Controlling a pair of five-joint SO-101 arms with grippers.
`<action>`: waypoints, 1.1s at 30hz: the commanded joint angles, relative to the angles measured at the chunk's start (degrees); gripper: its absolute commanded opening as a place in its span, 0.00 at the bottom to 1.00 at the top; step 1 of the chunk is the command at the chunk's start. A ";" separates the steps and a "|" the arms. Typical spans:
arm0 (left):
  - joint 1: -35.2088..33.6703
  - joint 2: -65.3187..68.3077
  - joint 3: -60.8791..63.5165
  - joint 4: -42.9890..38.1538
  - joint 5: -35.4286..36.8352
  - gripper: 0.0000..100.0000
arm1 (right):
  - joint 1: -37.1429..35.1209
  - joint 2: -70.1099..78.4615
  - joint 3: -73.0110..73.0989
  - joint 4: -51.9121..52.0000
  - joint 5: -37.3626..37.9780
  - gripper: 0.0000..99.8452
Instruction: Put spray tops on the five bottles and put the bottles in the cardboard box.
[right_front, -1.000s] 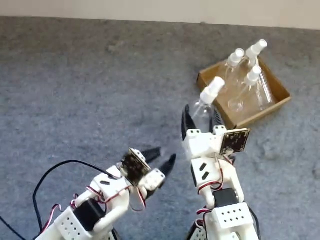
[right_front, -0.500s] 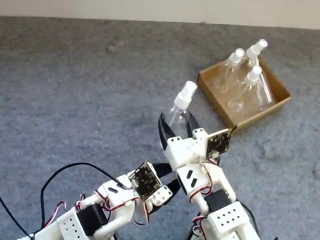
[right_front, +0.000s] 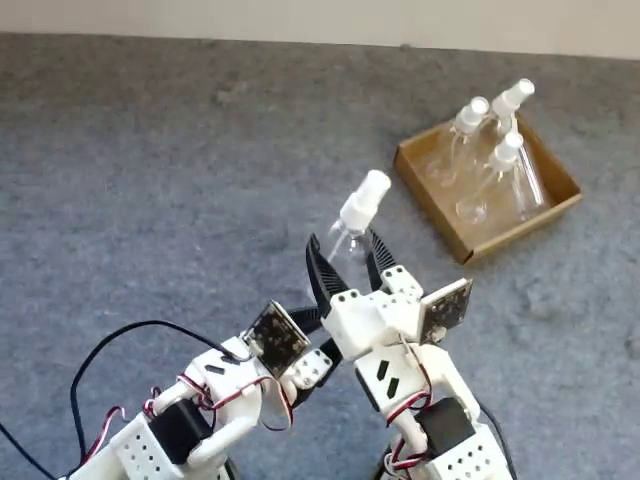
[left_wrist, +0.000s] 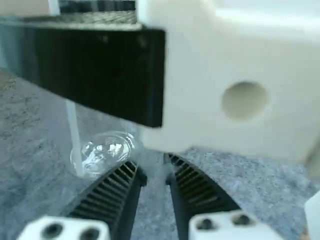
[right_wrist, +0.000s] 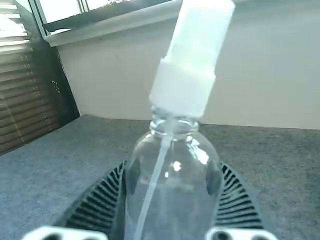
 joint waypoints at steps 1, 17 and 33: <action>-4.18 -0.84 1.10 -2.29 -0.26 0.01 | -0.57 -1.10 -3.38 0.40 -0.18 0.13; -13.14 -0.84 1.10 -2.20 -0.35 0.01 | -0.40 -1.10 -4.00 12.00 -0.26 0.13; -14.29 -0.84 1.10 -2.02 -0.62 0.01 | 24.40 -0.40 -10.77 12.44 -0.09 0.13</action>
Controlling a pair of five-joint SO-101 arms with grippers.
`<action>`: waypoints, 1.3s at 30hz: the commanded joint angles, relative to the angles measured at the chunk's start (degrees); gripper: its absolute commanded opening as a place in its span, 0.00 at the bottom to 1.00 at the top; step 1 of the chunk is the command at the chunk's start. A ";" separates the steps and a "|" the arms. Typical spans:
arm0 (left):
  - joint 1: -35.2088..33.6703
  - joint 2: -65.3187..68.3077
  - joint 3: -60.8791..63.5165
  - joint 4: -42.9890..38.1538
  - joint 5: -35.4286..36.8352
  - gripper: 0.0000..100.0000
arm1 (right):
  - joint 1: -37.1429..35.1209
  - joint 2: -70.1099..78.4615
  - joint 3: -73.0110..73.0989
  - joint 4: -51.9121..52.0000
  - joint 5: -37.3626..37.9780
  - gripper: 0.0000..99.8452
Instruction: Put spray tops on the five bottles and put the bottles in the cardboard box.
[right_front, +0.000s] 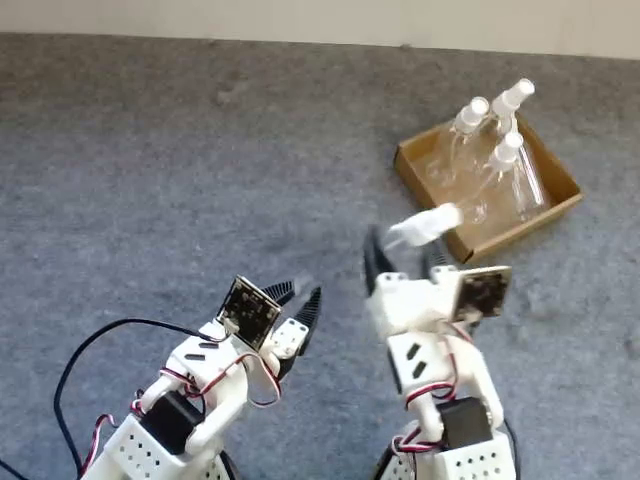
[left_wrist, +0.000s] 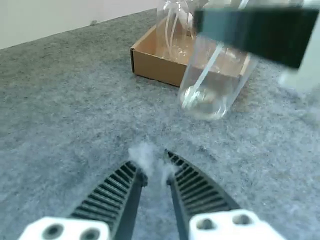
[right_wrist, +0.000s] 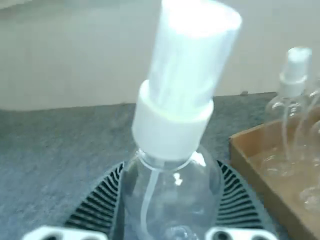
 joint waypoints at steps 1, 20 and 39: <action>-1.98 -0.84 1.10 -1.76 -0.53 0.01 | 7.69 -0.04 -6.55 0.31 -0.09 0.13; -6.73 -0.84 1.10 -1.85 -0.35 0.01 | 22.99 34.95 -30.90 -12.26 4.66 0.13; -6.81 -0.84 1.10 -1.76 -0.53 0.01 | 25.63 53.41 -21.49 -33.36 4.84 0.13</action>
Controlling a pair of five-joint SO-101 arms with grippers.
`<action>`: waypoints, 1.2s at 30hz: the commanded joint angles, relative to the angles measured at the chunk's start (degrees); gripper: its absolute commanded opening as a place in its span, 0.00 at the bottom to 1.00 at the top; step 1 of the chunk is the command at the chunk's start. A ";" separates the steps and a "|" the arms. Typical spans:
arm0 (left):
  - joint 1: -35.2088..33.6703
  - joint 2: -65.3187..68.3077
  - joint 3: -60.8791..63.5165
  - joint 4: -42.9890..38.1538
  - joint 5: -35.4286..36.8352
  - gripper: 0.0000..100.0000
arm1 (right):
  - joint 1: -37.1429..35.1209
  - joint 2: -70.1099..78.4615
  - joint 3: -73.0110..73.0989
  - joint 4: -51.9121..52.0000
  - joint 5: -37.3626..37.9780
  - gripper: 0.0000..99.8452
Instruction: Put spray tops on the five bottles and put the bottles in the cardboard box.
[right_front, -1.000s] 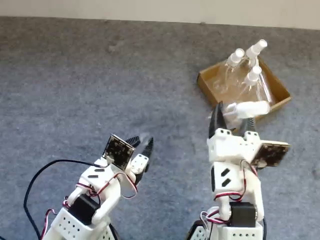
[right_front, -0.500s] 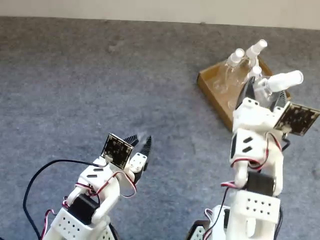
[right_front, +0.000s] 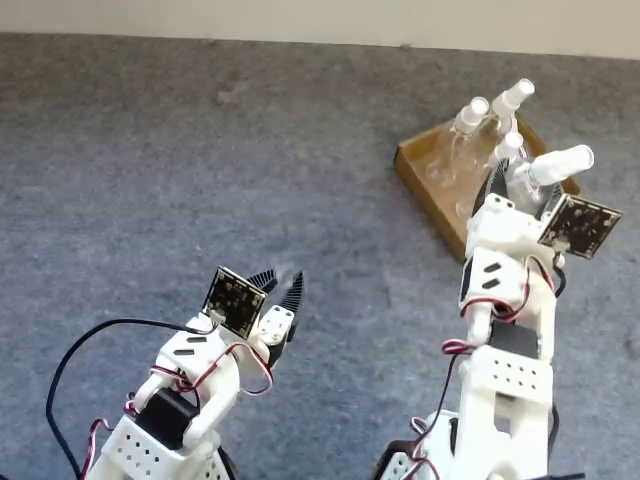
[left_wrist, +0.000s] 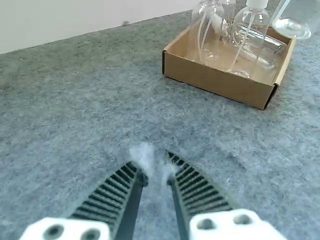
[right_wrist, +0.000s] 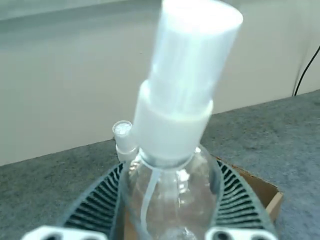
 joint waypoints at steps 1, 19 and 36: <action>-0.75 -0.84 1.10 -1.32 -0.53 0.01 | 1.10 2.68 -0.92 -4.09 0.79 0.13; -0.75 -0.75 1.10 -1.23 -0.53 0.01 | 1.19 7.43 -0.75 -8.48 0.70 0.13; -0.75 -0.75 1.19 -1.58 -0.53 0.01 | 0.84 7.16 4.18 -8.48 0.70 0.13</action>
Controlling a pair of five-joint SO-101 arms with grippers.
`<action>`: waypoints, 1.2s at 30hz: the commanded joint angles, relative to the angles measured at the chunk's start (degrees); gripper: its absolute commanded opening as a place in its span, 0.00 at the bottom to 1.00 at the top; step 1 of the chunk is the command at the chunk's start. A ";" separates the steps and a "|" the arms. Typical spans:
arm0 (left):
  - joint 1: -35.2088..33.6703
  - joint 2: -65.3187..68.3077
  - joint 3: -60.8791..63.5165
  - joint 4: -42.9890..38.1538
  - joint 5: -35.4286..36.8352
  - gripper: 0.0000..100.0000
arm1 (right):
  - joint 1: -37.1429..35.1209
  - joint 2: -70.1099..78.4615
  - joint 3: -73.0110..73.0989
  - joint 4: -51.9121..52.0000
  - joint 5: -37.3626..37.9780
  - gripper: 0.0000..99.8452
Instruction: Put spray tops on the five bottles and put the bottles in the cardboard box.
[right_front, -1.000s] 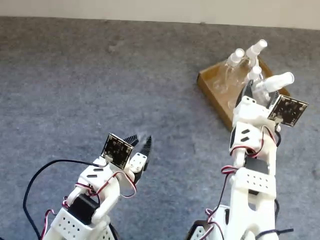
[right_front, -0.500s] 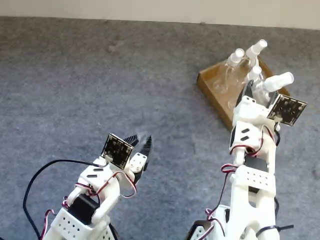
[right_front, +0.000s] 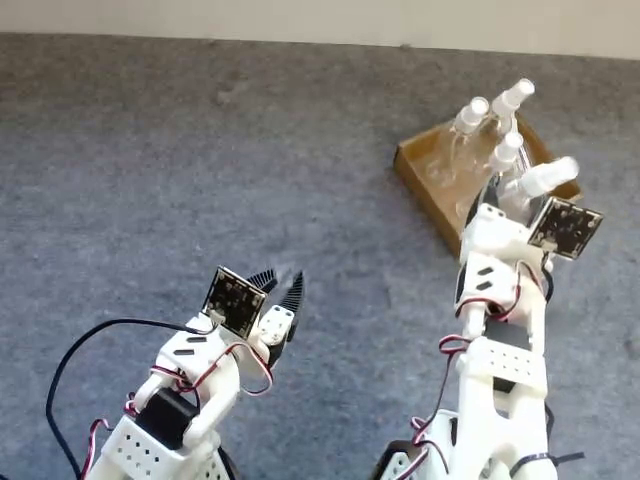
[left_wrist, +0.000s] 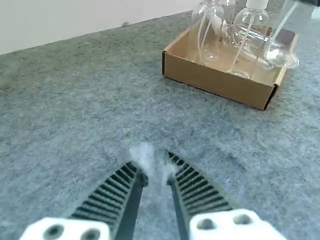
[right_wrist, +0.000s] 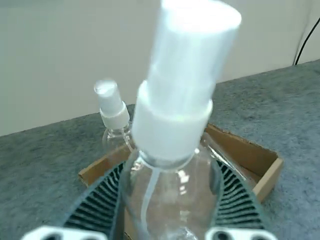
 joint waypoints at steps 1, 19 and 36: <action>-0.75 -0.75 1.19 -1.49 -0.53 0.01 | 0.31 -0.75 -0.48 -1.54 0.70 0.13; -0.75 -0.75 1.19 -1.23 -0.53 0.01 | -1.89 -0.13 -0.57 -1.54 4.13 0.13; -0.75 -0.75 1.19 -1.23 -0.53 0.01 | -4.88 9.19 -3.12 -11.21 6.33 0.13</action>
